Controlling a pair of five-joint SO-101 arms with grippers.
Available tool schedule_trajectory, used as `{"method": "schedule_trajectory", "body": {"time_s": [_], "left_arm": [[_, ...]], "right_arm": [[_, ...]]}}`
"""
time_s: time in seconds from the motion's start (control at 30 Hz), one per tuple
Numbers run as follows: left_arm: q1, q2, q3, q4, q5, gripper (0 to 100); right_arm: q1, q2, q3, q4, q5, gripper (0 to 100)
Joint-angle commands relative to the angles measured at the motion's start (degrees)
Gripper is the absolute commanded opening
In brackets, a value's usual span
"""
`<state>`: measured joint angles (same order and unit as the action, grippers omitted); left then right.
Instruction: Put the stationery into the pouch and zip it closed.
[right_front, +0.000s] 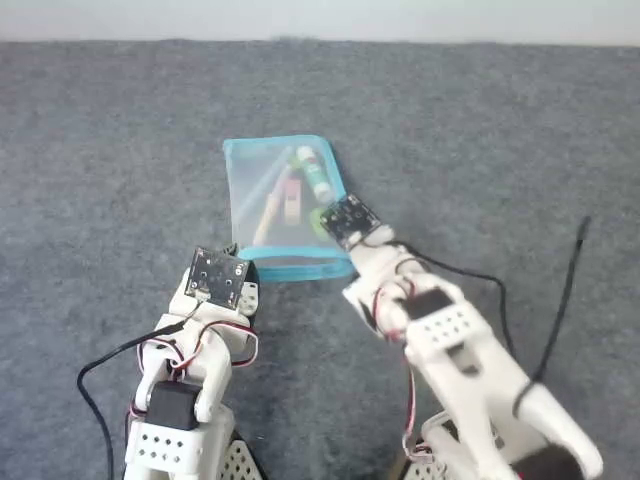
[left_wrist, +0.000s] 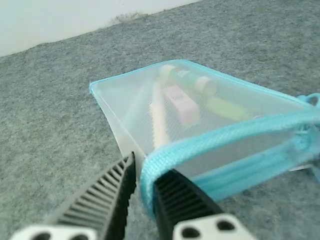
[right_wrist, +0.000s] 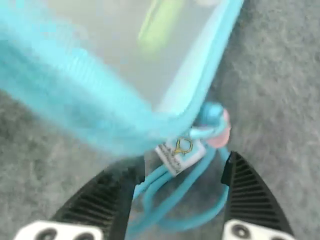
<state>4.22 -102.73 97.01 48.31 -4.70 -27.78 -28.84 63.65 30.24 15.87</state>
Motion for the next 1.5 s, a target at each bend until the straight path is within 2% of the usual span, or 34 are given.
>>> {"method": "schedule_trajectory", "body": {"time_s": [0.0,0.17,0.37,0.43,0.6,0.63,0.77,1.0,1.17,1.47], "left_arm": [[0.1,-0.6,-0.4,-0.1,0.1,1],[0.1,-0.6,-0.4,-0.2,0.2,1],[0.1,-0.5,-0.4,-0.1,0.2,1],[0.1,-0.4,-0.4,-0.1,0.2,1],[0.1,-0.4,-0.4,0.0,0.2,1],[0.1,-0.4,-0.4,0.0,0.2,1],[0.1,-0.4,-0.4,0.0,0.2,1],[0.0,-0.4,-0.4,0.0,0.2,1],[0.0,-0.4,-0.4,0.1,0.2,1],[0.1,-0.3,-0.4,0.9,-1.8,1]], "right_arm": [[4.6,5.4,-6.9,-3.8,-0.6,25.3],[6.4,12.4,-11.8,-6.4,-0.7,25.3],[3.4,14.5,-14.1,-6.4,-0.9,25.0],[2.9,14.5,-14.2,-6.3,-0.8,20.6],[3.4,13.8,-14.1,-5.8,-0.9,0.3],[3.4,13.0,-13.8,-5.6,-0.9,0.7],[3.4,6.5,-13.8,2.1,-0.9,0.6],[1.3,-14.4,-12.3,21.1,-0.5,0.7],[-5.3,-24.2,-11.3,30.5,-0.4,0.7],[-18.2,-25.7,-13.9,34.8,3.8,0.6]]}}
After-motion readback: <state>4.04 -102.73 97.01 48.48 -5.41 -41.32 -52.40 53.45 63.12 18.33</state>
